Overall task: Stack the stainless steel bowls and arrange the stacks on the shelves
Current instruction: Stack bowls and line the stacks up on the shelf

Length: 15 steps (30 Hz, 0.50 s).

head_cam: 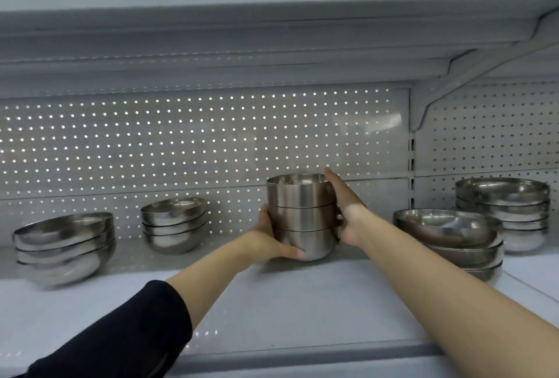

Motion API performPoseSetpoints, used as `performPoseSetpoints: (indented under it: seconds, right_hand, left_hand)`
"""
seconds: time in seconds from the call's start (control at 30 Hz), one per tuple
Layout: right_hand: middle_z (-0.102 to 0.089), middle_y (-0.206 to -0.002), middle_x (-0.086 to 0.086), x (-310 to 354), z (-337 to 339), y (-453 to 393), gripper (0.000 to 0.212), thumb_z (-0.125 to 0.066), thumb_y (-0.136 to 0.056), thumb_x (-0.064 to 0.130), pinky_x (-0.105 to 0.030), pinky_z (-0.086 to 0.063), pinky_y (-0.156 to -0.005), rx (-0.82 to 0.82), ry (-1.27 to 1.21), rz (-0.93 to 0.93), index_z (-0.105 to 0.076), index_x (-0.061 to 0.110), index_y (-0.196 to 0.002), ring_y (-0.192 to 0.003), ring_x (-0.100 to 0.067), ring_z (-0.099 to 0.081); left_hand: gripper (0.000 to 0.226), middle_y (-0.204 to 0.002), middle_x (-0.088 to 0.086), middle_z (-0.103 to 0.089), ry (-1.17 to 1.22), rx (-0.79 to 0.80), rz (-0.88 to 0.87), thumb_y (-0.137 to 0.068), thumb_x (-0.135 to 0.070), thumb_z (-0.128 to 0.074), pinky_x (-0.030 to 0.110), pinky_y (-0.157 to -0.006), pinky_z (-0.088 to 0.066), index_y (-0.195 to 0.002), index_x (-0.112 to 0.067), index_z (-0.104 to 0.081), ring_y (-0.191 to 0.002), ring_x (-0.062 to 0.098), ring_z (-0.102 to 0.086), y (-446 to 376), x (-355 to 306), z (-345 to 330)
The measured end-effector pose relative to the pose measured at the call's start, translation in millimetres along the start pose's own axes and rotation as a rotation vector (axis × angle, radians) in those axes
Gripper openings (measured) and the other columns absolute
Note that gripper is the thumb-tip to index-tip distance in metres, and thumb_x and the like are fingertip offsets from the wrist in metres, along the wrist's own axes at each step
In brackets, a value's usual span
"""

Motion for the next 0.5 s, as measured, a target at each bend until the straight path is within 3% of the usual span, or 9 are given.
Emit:
performPoseSetpoints:
  seconds: [0.1, 0.2, 0.27, 0.33, 0.43, 0.5]
  right_hand:
    - [-0.063, -0.043, 0.005, 1.5, -0.4, 3.6, 0.046, -0.058, -0.074, 0.069, -0.026, -0.044, -0.053, 0.005, -0.005, 0.019, -0.065, 0.023, -0.072, -0.054, -0.015, -0.064]
    - [-0.068, -0.055, 0.003, 5.8, -0.4, 11.5, 0.045, -0.061, -0.073, 0.068, -0.028, -0.044, -0.055, 0.026, -0.004, 0.036, -0.065, 0.023, -0.075, -0.062, -0.015, -0.063]
    - [-0.064, -0.072, 0.001, 13.7, -1.6, 19.7, 0.046, -0.062, -0.072, 0.068, -0.029, -0.045, -0.06, 0.052, -0.03, 0.059, -0.063, 0.023, -0.079, -0.069, -0.015, -0.058]
    - [-0.059, -0.081, 0.0, 27.1, -4.3, 32.0, 0.046, -0.061, -0.074, 0.067, -0.031, -0.047, -0.067, 0.08, -0.054, 0.091, -0.061, 0.023, -0.084, -0.072, -0.016, -0.056]
    - [-0.059, -0.098, -0.001, 49.7, -4.7, 54.7, 0.047, -0.059, -0.073, 0.069, -0.04, -0.049, -0.087, 0.093, -0.042, 0.132, -0.06, 0.026, -0.091, -0.091, -0.018, -0.057]
    - [-0.059, -0.108, -0.002, 62.6, 0.8, 70.9, 0.053, -0.06, -0.07, 0.072, -0.046, -0.048, -0.092, 0.096, -0.019, 0.165, -0.062, 0.027, -0.098, -0.1, -0.02, -0.056]
  left_hand:
    - [0.113, -0.128, -0.01, -0.047, 0.073, 0.002, -0.025, -0.059, -0.004, -0.086, 0.028, -0.097, -0.04, -0.141, -0.028, -0.012, -0.12, 0.012, -0.044, 1.8, -1.0, -0.2]
    - [0.106, -0.122, -0.008, -0.053, 0.076, -0.013, -0.055, -0.058, -0.002, -0.086, 0.032, -0.094, -0.047, -0.137, -0.029, -0.022, -0.114, 0.013, -0.051, 9.2, -10.4, 4.7]
    - [0.1, -0.116, -0.009, -0.057, 0.065, -0.03, -0.099, -0.056, -0.002, -0.086, 0.017, -0.076, -0.051, -0.132, -0.029, -0.028, -0.102, 0.002, -0.057, 16.1, -21.9, 13.8]
    - [0.098, -0.108, -0.015, -0.06, -0.001, -0.077, -0.153, -0.054, -0.008, -0.088, 0.008, -0.064, -0.046, -0.127, -0.032, -0.029, -0.09, -0.009, -0.058, 26.2, -39.2, 25.5]
    - [0.102, -0.106, -0.015, -0.061, -0.109, -0.144, -0.21, -0.049, -0.02, -0.091, 0.009, -0.067, -0.041, -0.127, -0.032, -0.026, -0.089, -0.005, -0.058, 46.4, -67.3, 36.5]
    - [0.106, -0.111, -0.016, -0.058, -0.15, -0.157, -0.255, -0.047, -0.023, -0.091, 0.013, -0.076, -0.041, -0.129, -0.028, -0.024, -0.094, -0.003, -0.055, 62.2, -85.4, 36.5]
Point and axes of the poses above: each hand's wrist, its own y-axis away from the middle knuckle, its own z-axis out of the back of the hand, x = y × z, the point moved 6 cm from there along -y, towards the middle knuckle
